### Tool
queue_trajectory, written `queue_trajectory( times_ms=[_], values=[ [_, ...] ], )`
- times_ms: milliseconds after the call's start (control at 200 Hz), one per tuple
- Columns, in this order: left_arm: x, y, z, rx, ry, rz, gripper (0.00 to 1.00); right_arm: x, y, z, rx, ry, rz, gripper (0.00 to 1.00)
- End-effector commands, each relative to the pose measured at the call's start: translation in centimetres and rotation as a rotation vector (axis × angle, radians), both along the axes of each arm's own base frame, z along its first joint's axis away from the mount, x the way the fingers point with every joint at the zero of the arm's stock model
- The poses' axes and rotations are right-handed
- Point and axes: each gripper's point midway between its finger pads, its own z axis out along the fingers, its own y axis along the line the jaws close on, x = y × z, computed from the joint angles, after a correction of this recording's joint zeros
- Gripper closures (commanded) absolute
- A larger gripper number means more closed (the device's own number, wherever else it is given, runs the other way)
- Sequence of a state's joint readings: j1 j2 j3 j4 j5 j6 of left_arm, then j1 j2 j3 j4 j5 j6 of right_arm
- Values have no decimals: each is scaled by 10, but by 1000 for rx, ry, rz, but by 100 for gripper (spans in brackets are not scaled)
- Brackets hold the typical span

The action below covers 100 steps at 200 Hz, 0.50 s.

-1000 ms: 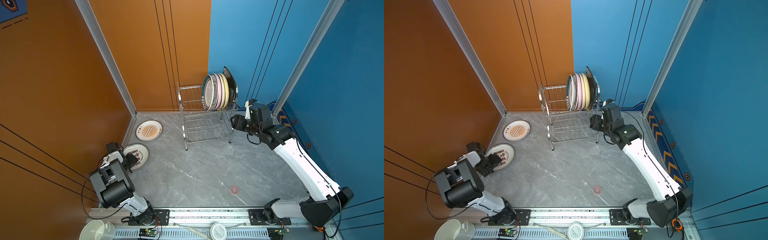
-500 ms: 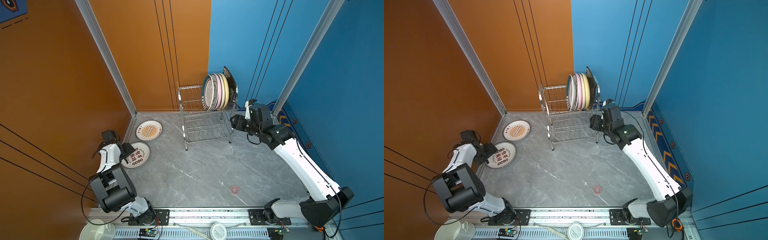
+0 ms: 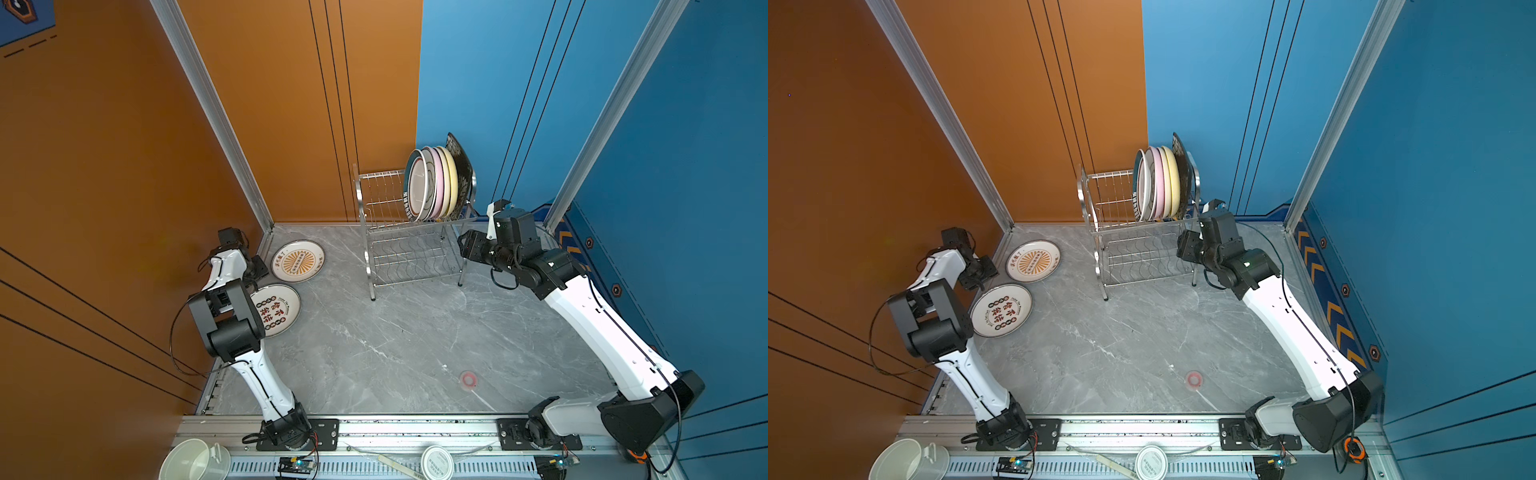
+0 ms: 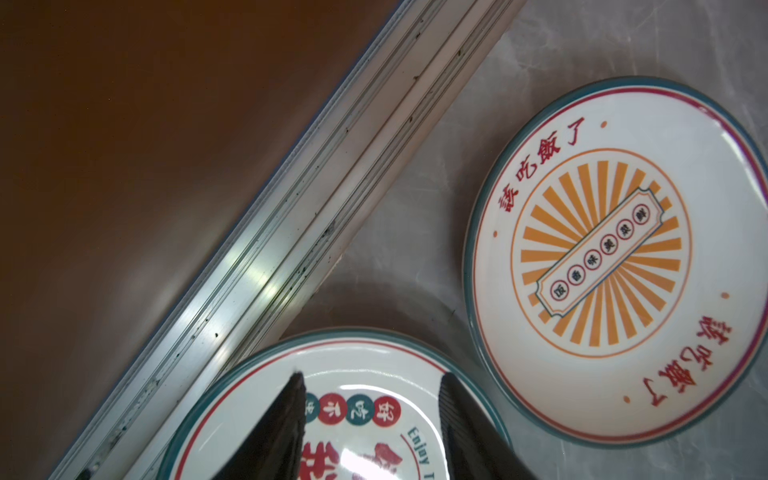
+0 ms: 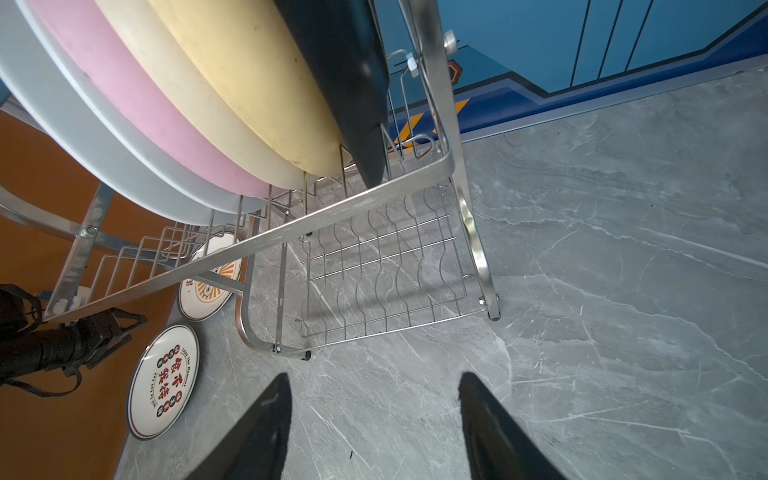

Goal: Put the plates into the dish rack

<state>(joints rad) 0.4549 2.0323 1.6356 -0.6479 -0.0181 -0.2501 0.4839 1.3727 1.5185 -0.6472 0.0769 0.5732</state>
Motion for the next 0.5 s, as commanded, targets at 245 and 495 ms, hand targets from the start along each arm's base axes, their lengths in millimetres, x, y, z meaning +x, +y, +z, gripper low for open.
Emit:
queue_trajectory(
  times_ms=[245,495],
  values=[
    [24,25,-29,74,74,14,53,6,1,6,-31,9,-52,36],
    [20,28,-49,54,135,11,54,12,5,5,-35,14,-49,36]
  ],
)
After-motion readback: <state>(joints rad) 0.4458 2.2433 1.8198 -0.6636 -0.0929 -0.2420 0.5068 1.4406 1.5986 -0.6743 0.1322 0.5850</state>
